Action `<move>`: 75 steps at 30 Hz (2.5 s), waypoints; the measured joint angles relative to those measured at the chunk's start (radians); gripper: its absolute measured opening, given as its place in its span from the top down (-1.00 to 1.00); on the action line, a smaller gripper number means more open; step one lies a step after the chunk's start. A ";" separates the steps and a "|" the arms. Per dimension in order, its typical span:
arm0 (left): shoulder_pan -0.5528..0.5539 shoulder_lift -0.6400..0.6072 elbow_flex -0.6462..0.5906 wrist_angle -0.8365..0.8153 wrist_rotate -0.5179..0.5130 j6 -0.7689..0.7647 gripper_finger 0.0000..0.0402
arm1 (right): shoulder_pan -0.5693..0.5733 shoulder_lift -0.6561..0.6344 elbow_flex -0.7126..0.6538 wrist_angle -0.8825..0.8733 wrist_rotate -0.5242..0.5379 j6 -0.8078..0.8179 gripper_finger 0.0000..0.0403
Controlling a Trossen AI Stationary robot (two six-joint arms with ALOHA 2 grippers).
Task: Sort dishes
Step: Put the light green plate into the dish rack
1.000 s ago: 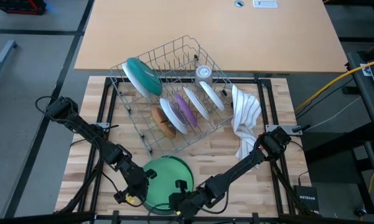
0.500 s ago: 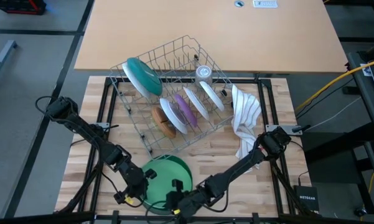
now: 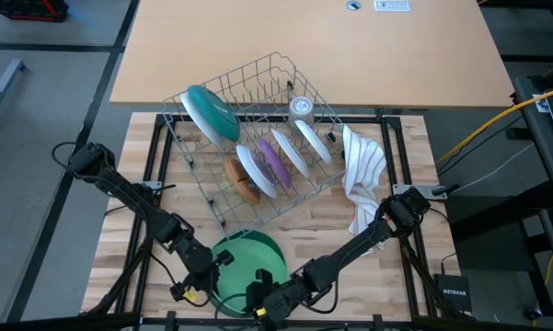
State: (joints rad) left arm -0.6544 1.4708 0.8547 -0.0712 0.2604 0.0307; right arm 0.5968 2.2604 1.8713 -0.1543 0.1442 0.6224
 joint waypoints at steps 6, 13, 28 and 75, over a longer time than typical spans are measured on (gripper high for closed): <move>0.000 0.001 -0.001 0.009 0.005 -0.006 0.98 | -0.015 0.000 0.000 -0.014 -0.052 0.106 0.59; 0.000 0.001 0.000 0.013 0.000 -0.022 0.98 | -0.030 0.000 0.014 0.117 -0.018 0.093 0.37; 0.005 -0.010 0.171 -0.004 -0.047 -0.113 1.00 | -0.028 0.000 0.484 -0.458 -0.040 -0.065 0.53; 0.785 -0.016 0.518 0.341 -0.963 -1.029 1.00 | -0.449 -0.860 0.472 -1.222 0.492 -0.837 0.57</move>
State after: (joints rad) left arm 0.1305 1.4550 1.3727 0.2699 -0.7030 -0.9979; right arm 0.1481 1.4002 2.3436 -1.3759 0.6366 -0.2149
